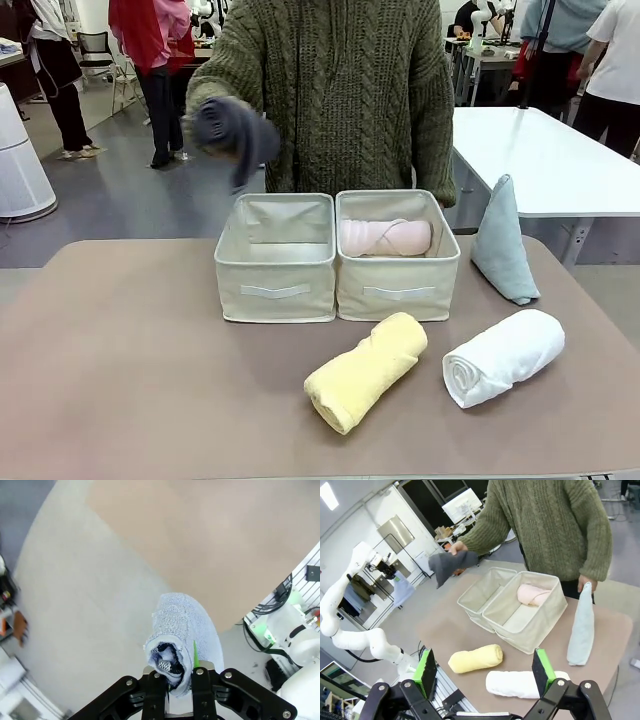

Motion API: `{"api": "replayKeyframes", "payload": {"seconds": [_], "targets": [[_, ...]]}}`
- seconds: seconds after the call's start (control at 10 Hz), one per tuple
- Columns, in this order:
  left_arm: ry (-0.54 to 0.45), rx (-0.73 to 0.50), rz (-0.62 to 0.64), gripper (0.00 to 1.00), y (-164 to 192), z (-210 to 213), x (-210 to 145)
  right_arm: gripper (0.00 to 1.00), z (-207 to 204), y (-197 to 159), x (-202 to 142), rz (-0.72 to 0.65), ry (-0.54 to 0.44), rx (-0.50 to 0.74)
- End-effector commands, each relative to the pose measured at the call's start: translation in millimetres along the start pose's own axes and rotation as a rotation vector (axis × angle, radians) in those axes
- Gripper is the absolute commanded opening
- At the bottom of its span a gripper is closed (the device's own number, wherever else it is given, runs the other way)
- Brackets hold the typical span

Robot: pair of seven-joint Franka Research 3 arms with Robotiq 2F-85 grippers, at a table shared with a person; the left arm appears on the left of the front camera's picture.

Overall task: Sort the towels based on their folding style.
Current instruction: Pick up one triangle-folded towel and place it in the left Fabric basket.

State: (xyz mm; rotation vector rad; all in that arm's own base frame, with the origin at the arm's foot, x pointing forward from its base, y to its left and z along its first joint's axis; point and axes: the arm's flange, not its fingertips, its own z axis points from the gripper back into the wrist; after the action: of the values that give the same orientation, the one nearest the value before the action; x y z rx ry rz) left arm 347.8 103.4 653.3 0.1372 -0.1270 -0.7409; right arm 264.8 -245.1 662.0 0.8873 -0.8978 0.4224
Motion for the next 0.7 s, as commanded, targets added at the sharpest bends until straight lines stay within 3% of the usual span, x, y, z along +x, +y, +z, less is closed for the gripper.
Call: {"api": "replayKeyframes", "payload": {"seconds": [0.0, 0.2, 0.3, 0.4, 0.5, 0.6], "targets": [[0.023, 0.023, -0.150, 0.15, -15.7, 17.5, 71.4, 1.00, 1.1, -0.8, 0.8, 0.017, -0.016, 0.014], [0.053, -0.011, -0.239, 0.15, -40.7, 14.7, 146.8, 1.00, 1.1, -0.8, 0.8, 0.017, -0.016, 0.014], [0.067, -0.029, -0.255, 0.15, -46.9, 9.9, 165.2, 1.00, 1.1, -0.8, 0.8, 0.017, -0.016, 0.014], [0.053, -0.054, -0.240, 0.15, -51.7, 7.3, 171.3, 1.00, 1.1, -0.8, 0.8, 0.017, -0.016, 0.014], [-0.030, -0.138, -0.111, 0.15, -53.2, 3.2, 157.7, 1.00, 1.1, -0.8, 0.8, 0.017, -0.016, 0.014], [0.047, -0.024, -0.279, 0.15, -64.3, -4.9, 180.2, 1.00, 1.1, -0.8, 0.8, 0.017, -0.016, 0.014]]}}
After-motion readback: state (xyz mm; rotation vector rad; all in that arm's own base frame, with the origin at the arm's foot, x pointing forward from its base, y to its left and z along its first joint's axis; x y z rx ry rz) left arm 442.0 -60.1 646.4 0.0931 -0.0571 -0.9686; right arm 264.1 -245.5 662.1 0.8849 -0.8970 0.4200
